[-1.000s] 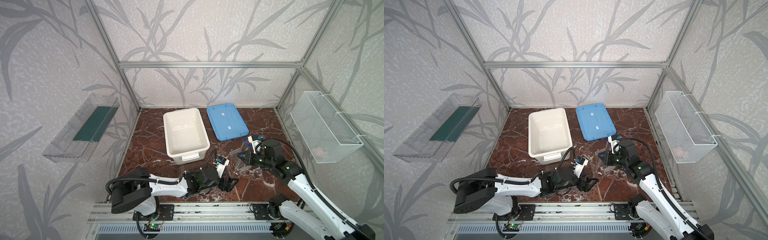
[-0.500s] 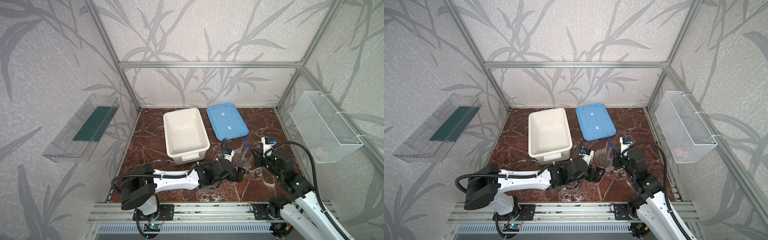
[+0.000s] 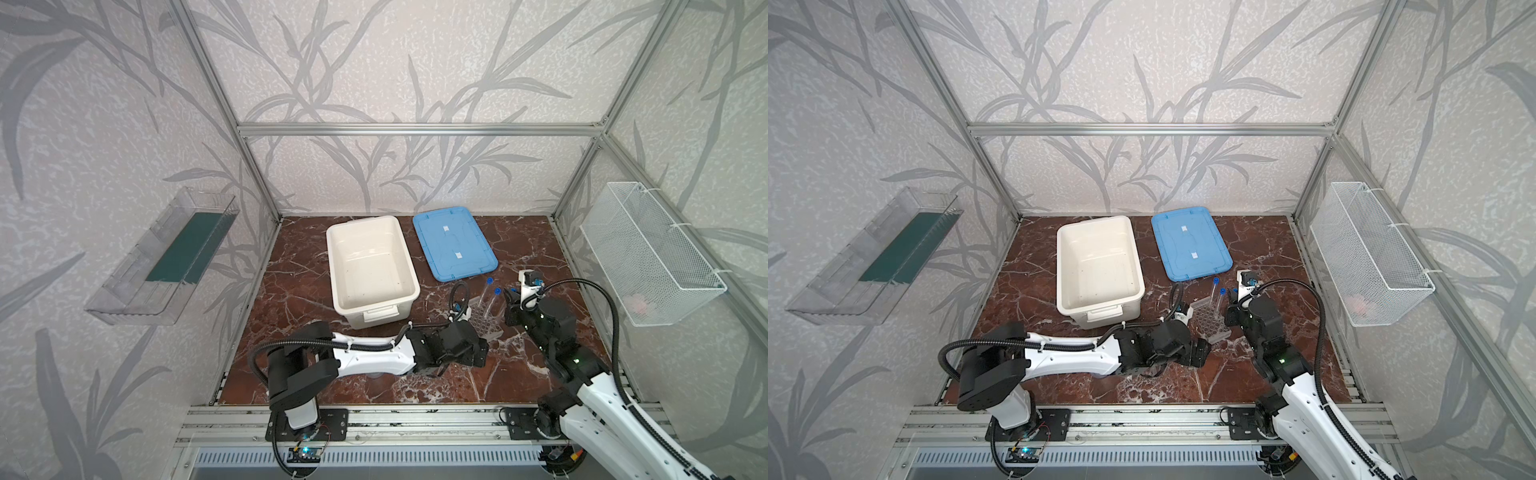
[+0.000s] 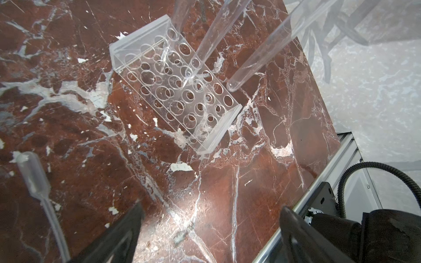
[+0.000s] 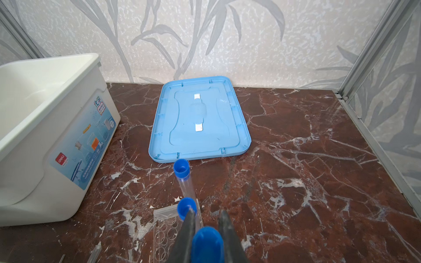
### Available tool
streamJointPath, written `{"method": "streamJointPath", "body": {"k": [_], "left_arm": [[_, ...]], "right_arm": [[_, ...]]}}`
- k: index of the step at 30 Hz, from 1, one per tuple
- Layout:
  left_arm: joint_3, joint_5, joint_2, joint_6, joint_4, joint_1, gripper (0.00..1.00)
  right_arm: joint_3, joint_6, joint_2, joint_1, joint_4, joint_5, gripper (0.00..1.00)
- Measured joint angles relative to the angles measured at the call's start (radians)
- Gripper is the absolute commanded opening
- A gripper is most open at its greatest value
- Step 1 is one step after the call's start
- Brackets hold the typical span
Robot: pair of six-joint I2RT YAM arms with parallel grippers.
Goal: Organize the chemistry lab equipment
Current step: 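Lower the tube into the rack with the right gripper while the left opens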
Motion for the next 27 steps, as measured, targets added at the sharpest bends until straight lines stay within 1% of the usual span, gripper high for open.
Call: {"method": "streamJointPath", "body": {"k": [5,11,17,18,20,21,24,27], "left_arm": [[0.031,0.006,0.031,0.0,-0.013,0.0,0.95],[0.033,0.01,0.037,-0.003,-0.027,0.0,0.95],[0.042,0.01,0.043,-0.011,-0.04,0.0,0.95],[0.042,0.01,0.043,-0.012,-0.042,0.0,0.95],[0.042,0.009,0.043,-0.014,-0.047,0.0,0.95],[0.042,0.008,0.043,-0.015,-0.05,0.0,0.95],[0.042,-0.001,0.043,-0.014,-0.066,0.0,0.95],[0.042,-0.016,0.042,-0.011,-0.089,0.0,0.95]], "right_arm": [[-0.035,0.005,0.043,0.0,0.066,0.01,0.18],[-0.055,0.016,0.045,0.0,0.095,0.023,0.18],[-0.108,0.032,0.047,0.0,0.119,0.03,0.2],[-0.109,0.034,0.052,0.0,0.116,0.031,0.22],[-0.108,0.041,0.057,0.0,0.119,0.034,0.27],[-0.108,0.045,0.061,0.0,0.118,0.035,0.32],[-0.108,0.066,0.068,0.0,0.105,0.035,0.56],[-0.108,0.09,0.045,0.0,0.071,0.043,0.71]]}}
